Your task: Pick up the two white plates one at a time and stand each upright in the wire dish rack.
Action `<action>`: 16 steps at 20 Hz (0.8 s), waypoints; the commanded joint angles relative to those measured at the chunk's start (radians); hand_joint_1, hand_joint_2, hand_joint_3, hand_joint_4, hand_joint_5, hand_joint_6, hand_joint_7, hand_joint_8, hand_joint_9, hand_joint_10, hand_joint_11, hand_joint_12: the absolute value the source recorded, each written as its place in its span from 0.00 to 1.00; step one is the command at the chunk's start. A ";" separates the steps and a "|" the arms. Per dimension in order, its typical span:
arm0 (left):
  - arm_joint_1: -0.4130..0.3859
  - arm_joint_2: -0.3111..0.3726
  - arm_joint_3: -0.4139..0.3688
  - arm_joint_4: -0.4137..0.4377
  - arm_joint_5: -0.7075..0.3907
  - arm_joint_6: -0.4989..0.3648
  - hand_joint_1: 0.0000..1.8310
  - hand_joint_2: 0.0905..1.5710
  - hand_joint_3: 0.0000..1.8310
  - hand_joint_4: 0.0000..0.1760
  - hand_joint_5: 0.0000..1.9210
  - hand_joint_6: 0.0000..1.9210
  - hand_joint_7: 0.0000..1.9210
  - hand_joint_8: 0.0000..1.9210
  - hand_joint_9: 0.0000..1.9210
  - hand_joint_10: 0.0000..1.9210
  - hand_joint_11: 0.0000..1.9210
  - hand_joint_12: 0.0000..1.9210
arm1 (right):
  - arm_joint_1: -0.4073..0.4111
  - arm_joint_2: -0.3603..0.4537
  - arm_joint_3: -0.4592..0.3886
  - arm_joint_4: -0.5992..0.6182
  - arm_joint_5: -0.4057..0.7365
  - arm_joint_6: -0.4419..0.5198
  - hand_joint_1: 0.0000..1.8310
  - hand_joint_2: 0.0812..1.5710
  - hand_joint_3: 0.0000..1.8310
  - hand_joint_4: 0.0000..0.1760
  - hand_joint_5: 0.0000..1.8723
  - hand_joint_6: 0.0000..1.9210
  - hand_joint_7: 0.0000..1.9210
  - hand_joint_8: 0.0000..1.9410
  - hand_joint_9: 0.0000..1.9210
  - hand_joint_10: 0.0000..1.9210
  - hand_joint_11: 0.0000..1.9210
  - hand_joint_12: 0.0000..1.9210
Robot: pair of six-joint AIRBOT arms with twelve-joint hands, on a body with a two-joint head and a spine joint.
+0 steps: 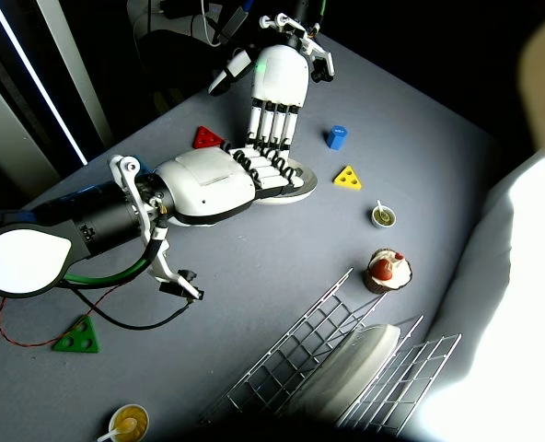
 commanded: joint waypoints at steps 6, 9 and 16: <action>0.008 -0.008 0.003 0.009 -0.012 -0.002 0.00 0.54 0.00 0.00 0.02 0.00 0.04 0.00 0.05 0.00 0.06 0.00 | -0.003 -0.035 0.004 0.077 0.092 -0.035 0.71 0.64 0.01 0.00 0.12 0.00 0.12 0.00 0.12 0.00 0.15 0.02; 0.008 -0.008 0.004 0.007 -0.011 -0.002 0.00 0.55 0.00 0.00 0.01 0.00 0.03 0.00 0.04 0.00 0.04 0.00 | -0.003 -0.054 0.010 0.107 0.092 -0.063 0.70 0.64 0.00 0.00 0.12 0.00 0.11 0.00 0.12 0.00 0.15 0.02; 0.008 -0.008 0.007 0.004 -0.011 -0.002 0.00 0.55 0.00 0.00 0.01 0.00 0.03 0.00 0.04 0.00 0.04 0.00 | -0.007 -0.066 0.007 0.133 0.092 -0.081 0.73 0.67 0.00 0.00 0.29 0.01 0.27 0.01 0.27 0.01 0.27 0.06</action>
